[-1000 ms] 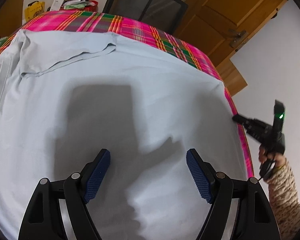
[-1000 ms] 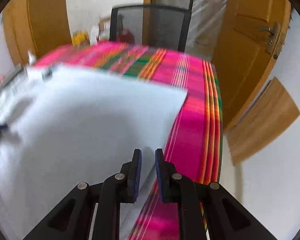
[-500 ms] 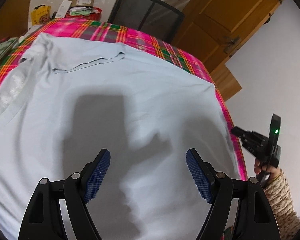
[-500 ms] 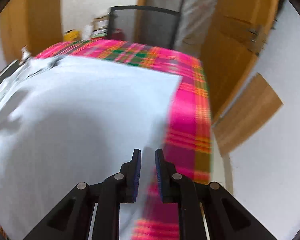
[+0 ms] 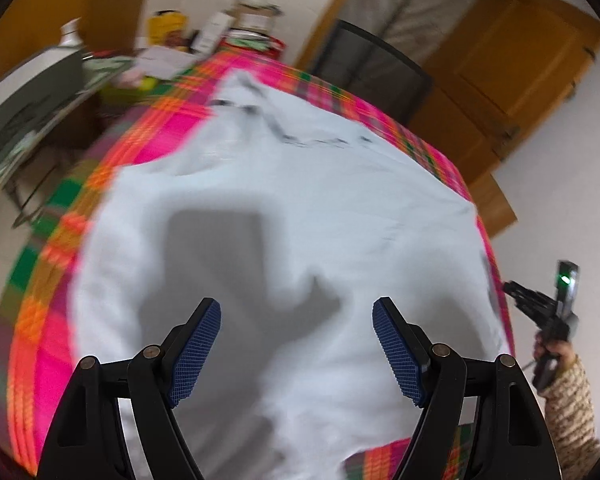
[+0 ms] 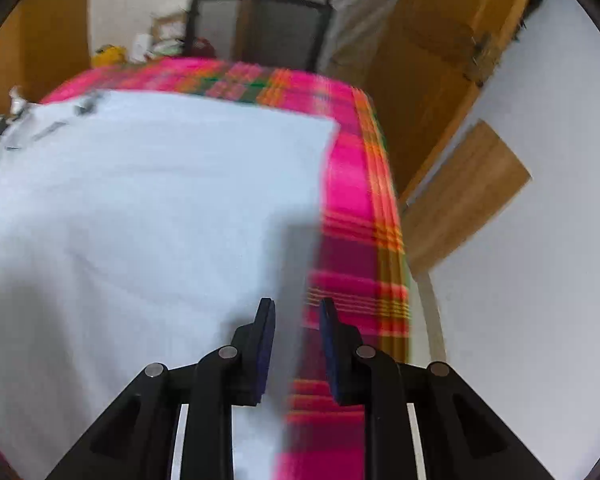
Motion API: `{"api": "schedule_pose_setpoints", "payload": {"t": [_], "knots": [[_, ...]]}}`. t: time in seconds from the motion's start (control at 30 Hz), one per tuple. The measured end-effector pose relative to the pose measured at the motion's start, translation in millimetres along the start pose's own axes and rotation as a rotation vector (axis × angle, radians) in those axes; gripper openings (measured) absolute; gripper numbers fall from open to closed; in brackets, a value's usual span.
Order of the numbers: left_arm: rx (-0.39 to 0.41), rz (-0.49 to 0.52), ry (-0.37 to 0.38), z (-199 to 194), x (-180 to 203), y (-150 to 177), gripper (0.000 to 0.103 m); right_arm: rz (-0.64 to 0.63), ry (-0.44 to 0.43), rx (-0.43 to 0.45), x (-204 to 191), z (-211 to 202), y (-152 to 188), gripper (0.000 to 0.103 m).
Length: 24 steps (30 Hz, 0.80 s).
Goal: Fold clothes
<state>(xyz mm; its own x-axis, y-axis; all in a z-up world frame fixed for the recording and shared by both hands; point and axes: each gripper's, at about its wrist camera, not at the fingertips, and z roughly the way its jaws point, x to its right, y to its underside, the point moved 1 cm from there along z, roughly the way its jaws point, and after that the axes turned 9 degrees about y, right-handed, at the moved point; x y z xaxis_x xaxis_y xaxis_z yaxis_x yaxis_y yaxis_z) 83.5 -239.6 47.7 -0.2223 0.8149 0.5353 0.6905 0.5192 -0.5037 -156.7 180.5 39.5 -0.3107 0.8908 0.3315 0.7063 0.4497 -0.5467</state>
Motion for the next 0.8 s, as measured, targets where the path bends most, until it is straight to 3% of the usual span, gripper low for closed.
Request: {"api": "schedule_pose_setpoints", "payload": {"t": [0.1, 0.4, 0.6, 0.8], "knots": [[0.032, -0.054, -0.038, -22, -28, 6, 0.08, -0.046, -0.057, 0.068, -35, -32, -3, 0.023], [0.09, -0.161, -0.115, -65, -88, 20, 0.08, -0.336, -0.339, 0.211, -185, -109, 7, 0.023], [0.09, -0.144, -0.111, -62, -97, 10, 0.08, -0.472, -0.382, 0.258, -244, -123, 4, 0.023], [0.101, -0.101, -0.071, -48, -91, -17, 0.08, -0.418, -0.403, 0.265, -263, -100, -54, 0.023]]}}
